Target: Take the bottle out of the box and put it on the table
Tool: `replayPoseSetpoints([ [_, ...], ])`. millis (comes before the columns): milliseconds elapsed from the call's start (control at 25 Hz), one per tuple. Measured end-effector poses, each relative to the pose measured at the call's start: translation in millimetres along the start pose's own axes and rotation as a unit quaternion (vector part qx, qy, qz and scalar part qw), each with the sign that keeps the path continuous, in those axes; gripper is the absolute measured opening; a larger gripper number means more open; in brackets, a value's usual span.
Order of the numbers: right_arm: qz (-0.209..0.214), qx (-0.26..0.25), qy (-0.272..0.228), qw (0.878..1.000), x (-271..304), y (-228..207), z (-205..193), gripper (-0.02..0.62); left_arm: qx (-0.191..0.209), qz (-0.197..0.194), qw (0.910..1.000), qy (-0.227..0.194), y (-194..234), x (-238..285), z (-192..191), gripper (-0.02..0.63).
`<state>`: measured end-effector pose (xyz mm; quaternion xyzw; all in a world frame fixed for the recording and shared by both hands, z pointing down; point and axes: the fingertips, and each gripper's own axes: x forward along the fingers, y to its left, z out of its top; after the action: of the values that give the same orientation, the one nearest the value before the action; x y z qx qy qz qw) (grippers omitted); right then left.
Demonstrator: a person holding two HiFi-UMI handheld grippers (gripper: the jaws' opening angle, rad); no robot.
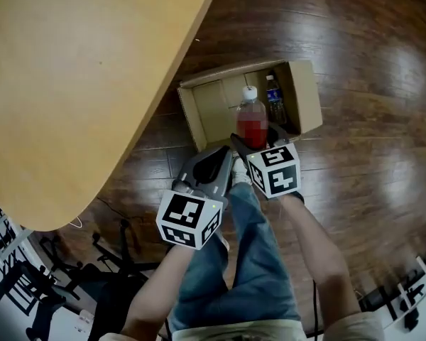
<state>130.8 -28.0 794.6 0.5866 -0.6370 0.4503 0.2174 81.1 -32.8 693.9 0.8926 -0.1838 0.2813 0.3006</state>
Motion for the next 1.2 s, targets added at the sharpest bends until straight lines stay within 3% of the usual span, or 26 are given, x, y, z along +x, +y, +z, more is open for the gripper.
replayPoseSetpoints([
  [560, 0.019, -0.018, -0.159, 0.987, -214, 95, 119, 0.310, 0.021, 0.026, 0.9947, -0.098, -79, -127, 117, -0.009],
  [960, 0.060, -0.076, -0.241, 0.966, -297, 160, 202, 0.310, 0.005, 0.081, 0.9816, -0.173, -90, -218, 179, -0.009],
  [1200, 0.095, -0.116, -0.278, 0.949, -320, 200, 238, 0.313, 0.024, 0.120, 0.9705, -0.208, -85, -256, 210, -0.009],
])
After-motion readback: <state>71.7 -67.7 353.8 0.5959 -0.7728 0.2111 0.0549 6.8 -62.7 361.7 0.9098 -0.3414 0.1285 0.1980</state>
